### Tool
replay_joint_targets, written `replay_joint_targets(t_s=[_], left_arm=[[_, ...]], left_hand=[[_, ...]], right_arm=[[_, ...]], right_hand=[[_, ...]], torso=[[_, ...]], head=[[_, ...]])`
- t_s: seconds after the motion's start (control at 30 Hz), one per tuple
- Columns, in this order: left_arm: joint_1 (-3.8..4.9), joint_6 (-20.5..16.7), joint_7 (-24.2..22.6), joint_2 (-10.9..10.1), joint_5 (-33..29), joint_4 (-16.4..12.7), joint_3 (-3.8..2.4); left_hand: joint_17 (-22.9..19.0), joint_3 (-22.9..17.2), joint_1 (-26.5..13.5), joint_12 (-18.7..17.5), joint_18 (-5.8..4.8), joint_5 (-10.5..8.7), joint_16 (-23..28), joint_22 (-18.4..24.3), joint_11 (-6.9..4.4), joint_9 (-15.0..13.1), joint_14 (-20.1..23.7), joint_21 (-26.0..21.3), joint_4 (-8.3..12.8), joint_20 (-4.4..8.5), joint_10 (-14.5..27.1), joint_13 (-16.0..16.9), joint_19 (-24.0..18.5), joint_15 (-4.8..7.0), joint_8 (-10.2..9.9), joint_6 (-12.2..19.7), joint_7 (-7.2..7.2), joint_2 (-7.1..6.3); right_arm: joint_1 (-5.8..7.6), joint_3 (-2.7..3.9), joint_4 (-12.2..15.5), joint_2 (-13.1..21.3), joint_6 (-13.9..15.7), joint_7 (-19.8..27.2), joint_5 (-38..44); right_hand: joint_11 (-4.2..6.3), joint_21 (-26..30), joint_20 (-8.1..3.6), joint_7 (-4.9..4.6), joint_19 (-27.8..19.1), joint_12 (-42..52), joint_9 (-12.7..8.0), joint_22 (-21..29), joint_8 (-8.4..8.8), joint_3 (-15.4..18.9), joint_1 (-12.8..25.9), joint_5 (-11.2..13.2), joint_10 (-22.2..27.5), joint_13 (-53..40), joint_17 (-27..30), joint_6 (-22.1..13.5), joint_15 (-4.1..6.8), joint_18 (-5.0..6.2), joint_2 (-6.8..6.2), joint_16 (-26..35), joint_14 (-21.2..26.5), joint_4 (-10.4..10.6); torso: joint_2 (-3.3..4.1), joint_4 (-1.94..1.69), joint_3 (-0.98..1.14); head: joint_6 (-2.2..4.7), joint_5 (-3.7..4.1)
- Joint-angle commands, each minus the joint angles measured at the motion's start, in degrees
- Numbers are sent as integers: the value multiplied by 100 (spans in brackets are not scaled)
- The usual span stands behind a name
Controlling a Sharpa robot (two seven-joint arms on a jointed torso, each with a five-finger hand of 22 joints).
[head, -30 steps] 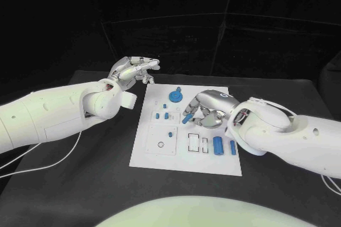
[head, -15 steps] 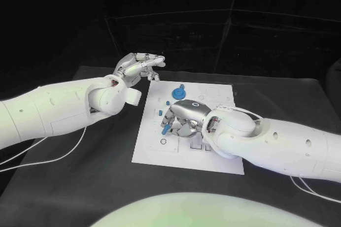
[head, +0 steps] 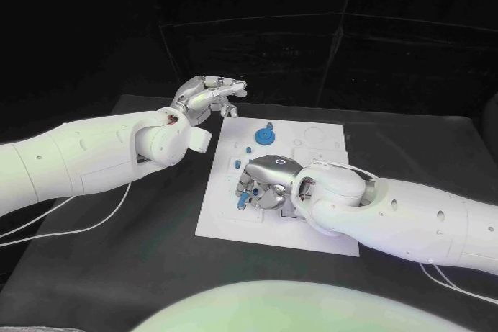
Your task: Assemble the parts on the task board
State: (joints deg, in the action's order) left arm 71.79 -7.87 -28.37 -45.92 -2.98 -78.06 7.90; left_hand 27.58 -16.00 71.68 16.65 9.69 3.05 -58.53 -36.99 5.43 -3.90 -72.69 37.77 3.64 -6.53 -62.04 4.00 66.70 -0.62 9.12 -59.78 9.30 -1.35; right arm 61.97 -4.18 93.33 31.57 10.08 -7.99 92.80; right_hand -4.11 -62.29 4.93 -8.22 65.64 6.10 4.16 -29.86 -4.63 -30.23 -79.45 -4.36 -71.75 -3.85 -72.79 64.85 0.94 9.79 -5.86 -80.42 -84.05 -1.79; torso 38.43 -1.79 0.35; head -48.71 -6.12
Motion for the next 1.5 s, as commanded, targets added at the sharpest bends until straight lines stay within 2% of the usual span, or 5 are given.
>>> replay_joint_targets(t_s=[0.03, 0.67, 1.0, 1.17, 1.5], left_arm=[[8, 69, -15, 7, -17, -6, -5], [9, 85, -3, 1, -17, -16, -5], [10, 91, 1, -4, -17, -19, -5], [10, 90, 4, -4, -17, -16, -5], [10, 95, 19, -6, -17, -13, -5]], left_hand=[[-9, -5, 67, -30, 76, -12, 31, 10, 15, 7, 39, -33, 25, -16, 35, -8, -38, -19, -23, 7, 23, -11], [-33, -4, 73, -31, 77, -12, 43, 18, 18, 7, 49, -46, 27, -18, 44, -8, -38, -21, -25, 15, 26, -6], [-33, -4, 73, -31, 77, -12, 43, 18, 18, 7, 49, -46, 27, -18, 44, -8, -38, -21, -25, 15, 26, -6], [-33, -4, 73, -31, 77, -12, 43, 18, 18, 7, 49, -46, 27, -18, 44, -8, -38, -21, -25, 15, 26, -6], [-33, -4, 73, -31, 77, -12, 43, 18, 18, 7, 49, -46, 27, -18, 44, -8, -38, -21, -25, 15, 26, -6]], right_arm=[[-1, 2, -5, -28, -223, 31, 130], [-36, -4, -68, -164, -126, -138, 885], [-47, -149, -45, -227, -233, -123, 1006], [-48, -175, -59, -232, -20, -162, 980], [-48, -185, -42, -198, 656, -196, 923]], right_hand=[[3, 17, 25, -15, -16, -23, -2, 7, -19, 7, 41, -32, 22, 5, 3, -15, -26, 17, 15, -15, -294, 29], [-1, 45, 29, -18, -46, -42, -4, 61, -7, 34, 71, -53, 24, 4, 42, -27, -29, 26, -17, 6, -284, 27], [-93, 108, 82, -85, -107, -256, -30, 160, 81, 169, 273, -204, 331, 28, 95, -177, -106, 32, -220, 33, -268, 79], [-180, 231, 158, -158, -195, -235, -53, 364, 115, 423, 483, -293, 609, 21, 213, -590, -177, 63, -436, 101, -235, 160], [-235, 402, 219, -188, -253, -91, -36, 534, 95, 1105, 458, -366, 1113, 2, 519, -1117, -225, 84, -429, 292, -153, 259]], torso=[[1, -2, 3], [9, -9, -4], [-4, -6, -9], [-6, 0, -2], [-5, 2, -1]], head=[[-12, -10], [-49, -44], [-73, -57], [-75, -59], [-65, -54]])
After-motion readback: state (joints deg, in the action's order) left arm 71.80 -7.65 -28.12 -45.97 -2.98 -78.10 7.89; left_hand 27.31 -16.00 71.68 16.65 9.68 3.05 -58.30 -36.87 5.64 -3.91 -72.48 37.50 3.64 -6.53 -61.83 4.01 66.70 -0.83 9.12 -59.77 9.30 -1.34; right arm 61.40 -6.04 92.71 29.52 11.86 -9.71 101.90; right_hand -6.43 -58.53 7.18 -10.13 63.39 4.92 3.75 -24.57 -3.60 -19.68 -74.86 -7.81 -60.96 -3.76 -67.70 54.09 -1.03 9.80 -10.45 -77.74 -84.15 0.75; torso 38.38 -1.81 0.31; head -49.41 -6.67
